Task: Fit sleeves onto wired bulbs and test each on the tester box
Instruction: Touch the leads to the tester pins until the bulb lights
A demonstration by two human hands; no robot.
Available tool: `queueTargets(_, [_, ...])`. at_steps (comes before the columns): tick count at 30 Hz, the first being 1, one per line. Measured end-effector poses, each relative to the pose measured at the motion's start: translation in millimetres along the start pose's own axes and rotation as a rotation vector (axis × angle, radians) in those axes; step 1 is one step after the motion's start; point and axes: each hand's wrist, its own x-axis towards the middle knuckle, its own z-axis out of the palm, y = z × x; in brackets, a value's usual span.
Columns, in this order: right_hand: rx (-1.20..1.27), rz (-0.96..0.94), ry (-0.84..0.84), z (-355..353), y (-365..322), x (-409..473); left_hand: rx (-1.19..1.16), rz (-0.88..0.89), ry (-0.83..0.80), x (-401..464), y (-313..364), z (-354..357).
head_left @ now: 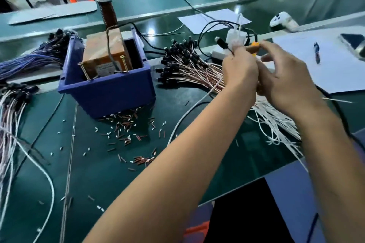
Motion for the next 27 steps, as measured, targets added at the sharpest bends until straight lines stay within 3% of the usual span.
queueTargets(5, [0.056, -0.016, 0.029, -1, 11, -2, 0.215, 0.321, 0.003, -6, -6, 1])
queueTargets(8, [0.096, 0.077, 0.035, -3, 20, -1, 0.426, 0.510, 0.044, -8, -6, -11])
queueTargets(11, [0.104, 0.238, 0.031, -2, 34, 4, 0.873, 0.651, 0.150, -1, -12, -34])
queueTargets(14, [0.002, 0.332, 0.028, 4, 44, 13, 1.224, 0.621, 0.198, 3, -21, -55])
queueTargets(16, [-0.053, 0.376, -0.032, 12, 44, 20, 1.202, 0.674, 0.222, 2, -24, -65])
queueTargets(19, [-0.055, 0.413, -0.116, 23, 36, 27, 0.959, 0.799, 0.328, -4, -16, -71])
queueTargets(22, [-0.097, 0.437, -0.072, 30, 31, 32, 0.703, 0.850, 0.411, -10, -1, -73])
queueTargets(27, [-0.005, 0.167, 0.079, 47, -2, 49, 0.578, 0.926, 0.362, -16, 8, -68])
